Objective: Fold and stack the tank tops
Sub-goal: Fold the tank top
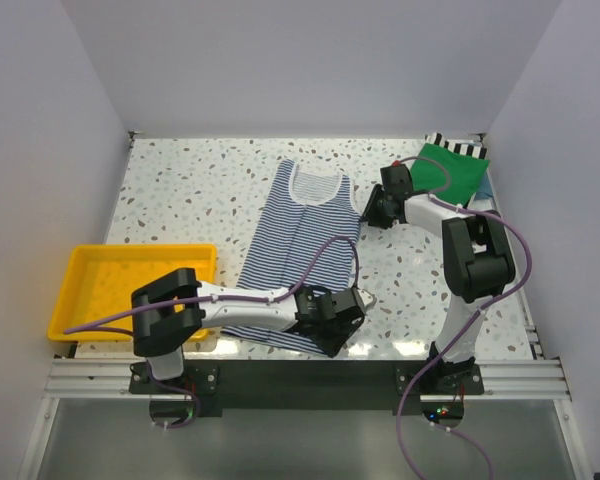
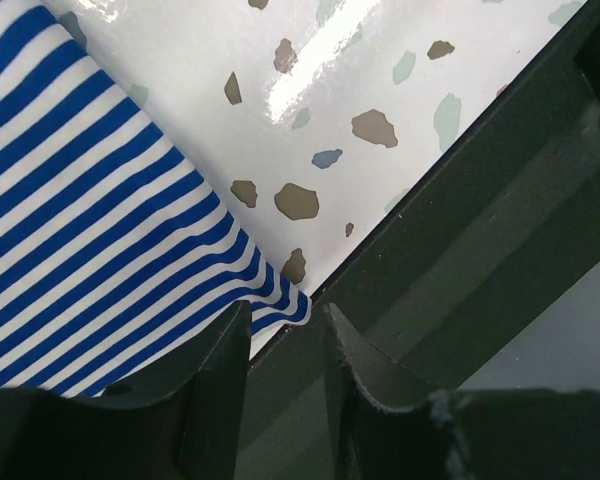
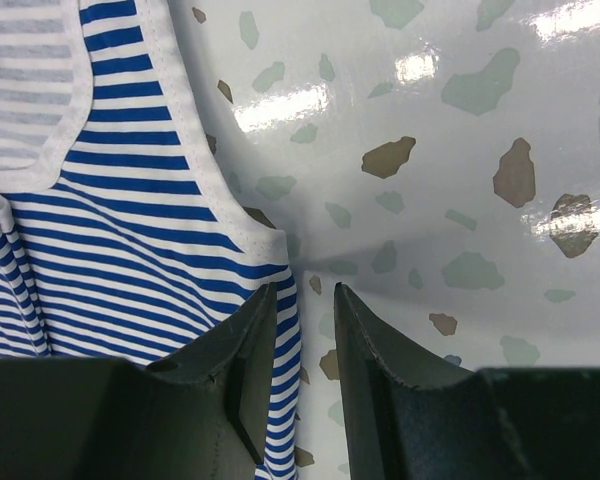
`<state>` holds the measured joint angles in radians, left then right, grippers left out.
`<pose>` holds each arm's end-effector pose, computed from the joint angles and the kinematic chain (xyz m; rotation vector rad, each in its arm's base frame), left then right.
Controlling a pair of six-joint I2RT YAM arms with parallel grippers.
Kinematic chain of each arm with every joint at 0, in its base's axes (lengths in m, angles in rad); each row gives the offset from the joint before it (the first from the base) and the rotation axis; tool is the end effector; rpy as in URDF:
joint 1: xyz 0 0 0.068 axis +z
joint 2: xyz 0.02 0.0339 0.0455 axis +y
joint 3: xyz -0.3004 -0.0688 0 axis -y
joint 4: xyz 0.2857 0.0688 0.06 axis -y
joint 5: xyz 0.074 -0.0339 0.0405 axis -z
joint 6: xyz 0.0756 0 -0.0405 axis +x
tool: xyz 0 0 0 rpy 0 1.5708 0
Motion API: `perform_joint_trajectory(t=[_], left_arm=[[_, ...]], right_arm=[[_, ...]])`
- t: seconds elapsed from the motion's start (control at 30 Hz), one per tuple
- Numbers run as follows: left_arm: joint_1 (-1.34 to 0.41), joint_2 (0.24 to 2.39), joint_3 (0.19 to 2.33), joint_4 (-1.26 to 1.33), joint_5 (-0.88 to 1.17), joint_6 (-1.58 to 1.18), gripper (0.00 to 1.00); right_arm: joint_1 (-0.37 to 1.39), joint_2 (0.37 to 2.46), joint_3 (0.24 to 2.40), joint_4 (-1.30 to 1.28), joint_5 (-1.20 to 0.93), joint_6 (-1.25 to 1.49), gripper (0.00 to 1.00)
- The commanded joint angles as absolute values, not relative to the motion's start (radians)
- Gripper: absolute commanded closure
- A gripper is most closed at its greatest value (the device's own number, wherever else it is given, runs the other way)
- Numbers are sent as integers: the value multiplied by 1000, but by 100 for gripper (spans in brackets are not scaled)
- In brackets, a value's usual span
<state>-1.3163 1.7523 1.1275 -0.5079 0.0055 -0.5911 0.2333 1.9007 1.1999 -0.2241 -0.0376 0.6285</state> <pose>0.1014 -0.3916 0.1550 1.0113 2.6608 -0.5213 0.4511 0.1101 0.1399 0.4832 2.4948 0.3986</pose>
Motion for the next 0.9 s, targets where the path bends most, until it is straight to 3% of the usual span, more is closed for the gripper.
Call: perform_joint_trajectory(t=[0.0, 0.23, 0.43, 0.87], left_arm=[[-1325, 1770, 1126, -520, 28, -600, 62], [-1327, 1792, 1121, -522, 12, -604, 78], [-1325, 1769, 1115, -545, -55, -638, 99], [-1210, 1574, 985, -552, -112, -730, 100]], right_arm=[[230, 1850, 1232, -221, -31, 629, 67], [230, 1862, 1229, -210, -37, 630, 67], [230, 1845, 1212, -203, -41, 621, 66], [285, 1856, 1213, -219, -5, 612, 66]])
